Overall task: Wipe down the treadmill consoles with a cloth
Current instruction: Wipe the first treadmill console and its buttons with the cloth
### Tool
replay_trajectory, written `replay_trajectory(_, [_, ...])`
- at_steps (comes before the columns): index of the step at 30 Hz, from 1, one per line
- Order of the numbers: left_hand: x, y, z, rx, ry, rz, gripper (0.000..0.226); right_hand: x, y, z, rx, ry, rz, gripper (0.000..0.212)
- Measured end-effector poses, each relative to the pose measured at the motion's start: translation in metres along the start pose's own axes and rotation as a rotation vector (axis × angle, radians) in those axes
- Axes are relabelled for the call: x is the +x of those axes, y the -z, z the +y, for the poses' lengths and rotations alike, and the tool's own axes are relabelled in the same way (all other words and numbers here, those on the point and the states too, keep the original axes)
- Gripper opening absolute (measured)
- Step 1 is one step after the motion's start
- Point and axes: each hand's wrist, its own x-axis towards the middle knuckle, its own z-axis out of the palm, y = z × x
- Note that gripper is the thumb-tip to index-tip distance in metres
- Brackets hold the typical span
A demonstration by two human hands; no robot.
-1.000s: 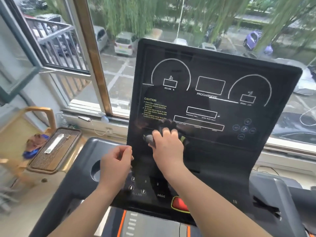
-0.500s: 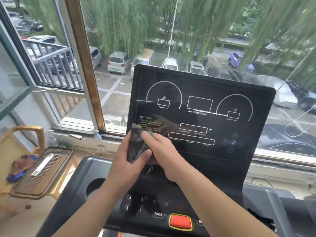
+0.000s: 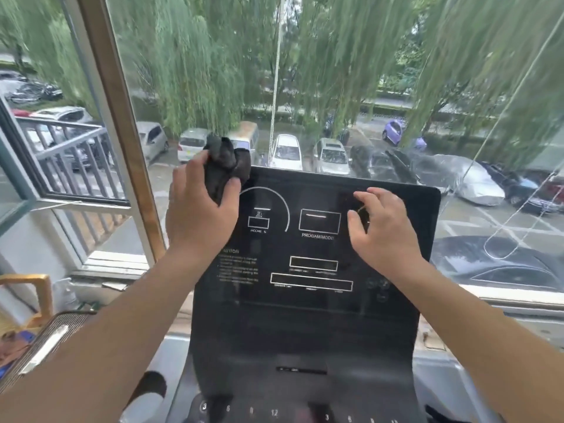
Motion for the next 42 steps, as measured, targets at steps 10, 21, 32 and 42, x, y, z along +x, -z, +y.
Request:
replay_trajectory(10, [-0.084, -0.096, -0.021, 0.33, -0.28, -0.232, 0.059, 0.037, 0.018, 0.094, -0.211, -0.079, -0.051, 0.055])
replay_trajectory(21, [-0.054, -0.16, 0.073, 0.331, -0.148, -0.032, 0.053, 0.041, 0.019, 0.135, 0.282, -0.175, 0.097, 0.04])
replay_trajectory(32, [-0.045, -0.219, 0.149, 0.369, -0.359, -0.156, 0.054, 0.048, 0.022, 0.169, 0.767, -0.136, -0.012, 0.035])
replay_trajectory(42, [-0.077, -0.237, 0.143, 0.426, -1.09, -0.496, 0.053, 0.051, 0.025, 0.176, 0.858, -0.114, -0.008, 0.034])
